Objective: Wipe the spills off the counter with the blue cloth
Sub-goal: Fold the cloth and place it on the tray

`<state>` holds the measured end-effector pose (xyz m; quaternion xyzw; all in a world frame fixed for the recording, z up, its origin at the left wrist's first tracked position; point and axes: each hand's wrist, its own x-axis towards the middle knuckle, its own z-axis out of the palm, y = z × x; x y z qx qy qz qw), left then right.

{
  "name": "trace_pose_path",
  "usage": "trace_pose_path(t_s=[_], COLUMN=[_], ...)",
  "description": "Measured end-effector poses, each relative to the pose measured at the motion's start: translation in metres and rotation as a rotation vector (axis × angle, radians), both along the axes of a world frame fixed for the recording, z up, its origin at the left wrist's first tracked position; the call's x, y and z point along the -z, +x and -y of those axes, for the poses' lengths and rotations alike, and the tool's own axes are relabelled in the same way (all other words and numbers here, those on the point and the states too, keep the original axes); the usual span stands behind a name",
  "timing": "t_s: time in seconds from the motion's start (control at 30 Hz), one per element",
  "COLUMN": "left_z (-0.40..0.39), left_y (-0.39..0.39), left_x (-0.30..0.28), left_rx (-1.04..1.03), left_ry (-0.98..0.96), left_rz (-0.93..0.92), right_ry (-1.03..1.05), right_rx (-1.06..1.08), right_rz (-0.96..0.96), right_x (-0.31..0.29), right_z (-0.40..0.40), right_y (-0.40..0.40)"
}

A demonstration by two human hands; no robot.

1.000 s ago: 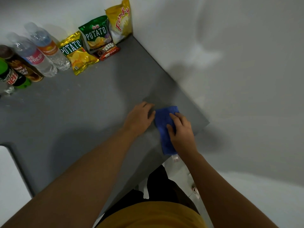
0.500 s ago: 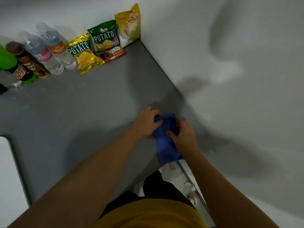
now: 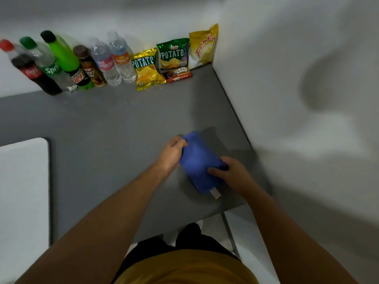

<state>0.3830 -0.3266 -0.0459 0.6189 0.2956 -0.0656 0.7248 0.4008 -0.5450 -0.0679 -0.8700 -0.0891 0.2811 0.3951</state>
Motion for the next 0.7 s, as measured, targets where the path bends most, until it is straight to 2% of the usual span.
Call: trace_pose_path(t_s=[0.13, 0.33, 0.43, 0.7], left_z=[-0.017, -0.051, -0.072, -0.152], left_y=[-0.02, -0.058, -0.074, -0.129], left_x=[0.001, -0.002, -0.001, 0.007], left_rx=[-0.092, 0.001, 0.04, -0.023], left_ry=[-0.373, -0.576, -0.574, -0.404], left_rz=[-0.069, -0.008, 0.009, 0.081], right_ry=[0.173, 0.332, 0.332, 0.339], right_rx=[0.075, 0.182, 0.157, 0.207], right_rz=[-0.052, -0.118, -0.149, -0.128], right_x=[-0.006, -0.012, -0.019, -0.028], right_z=[-0.012, -0.044, -0.066, -0.145], right_y=[0.008, 0.005, -0.004, -0.057])
